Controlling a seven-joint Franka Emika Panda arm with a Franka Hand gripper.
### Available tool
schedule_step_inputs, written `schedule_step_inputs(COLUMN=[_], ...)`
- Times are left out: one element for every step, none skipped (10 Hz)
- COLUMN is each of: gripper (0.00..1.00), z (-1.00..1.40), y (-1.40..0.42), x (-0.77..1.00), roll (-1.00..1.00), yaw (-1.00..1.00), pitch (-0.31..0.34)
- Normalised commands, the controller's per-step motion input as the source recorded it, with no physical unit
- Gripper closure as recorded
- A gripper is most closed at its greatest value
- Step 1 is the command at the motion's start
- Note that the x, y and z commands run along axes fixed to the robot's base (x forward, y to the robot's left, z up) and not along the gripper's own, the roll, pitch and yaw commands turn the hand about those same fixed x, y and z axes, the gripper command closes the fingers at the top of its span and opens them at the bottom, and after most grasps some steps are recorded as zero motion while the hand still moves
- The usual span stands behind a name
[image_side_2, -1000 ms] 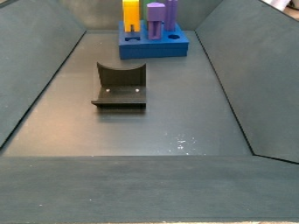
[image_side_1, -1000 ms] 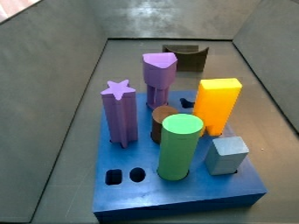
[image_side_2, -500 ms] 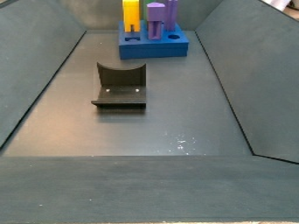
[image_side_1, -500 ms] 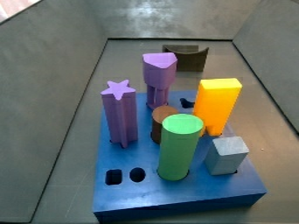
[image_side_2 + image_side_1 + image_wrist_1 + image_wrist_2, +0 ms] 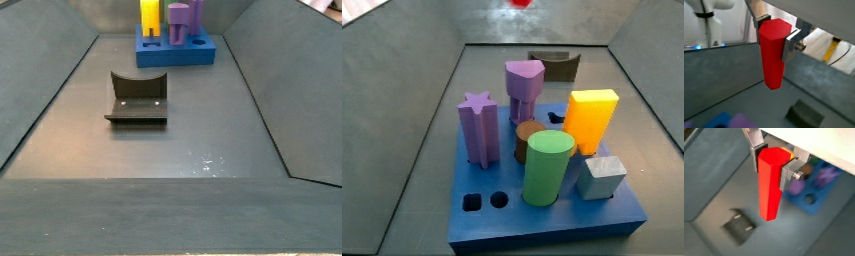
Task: Pick up the hexagon object. Move up. Place the hexagon object on the fixture. Regrasp the hexagon object. Move to above the board. Insert the hexagon object.
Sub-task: Move to above the board.
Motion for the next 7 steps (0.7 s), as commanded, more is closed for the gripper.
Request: schedule_step_inputs(gripper=[1.0,1.0,1.0,1.0,1.0,1.0,1.0], z=[-0.03,-0.02,-0.01,0.0,-0.01,0.0,0.0], y=[-0.23,-0.06,-0.04,0.0,0.02,0.03,0.02], x=[-0.41,-0.19,-0.13,-0.09,-0.08,-0.07,-0.06], roll=[-1.0,-1.0,-1.0,-0.93,-0.73,-0.46,-0.31], yaw=[0.05,0.03,0.02,0.0,0.0,-0.01,-0.01], pitch=[-0.134,-0.125,-0.132,-0.149,-0.133,-0.105,-0.086])
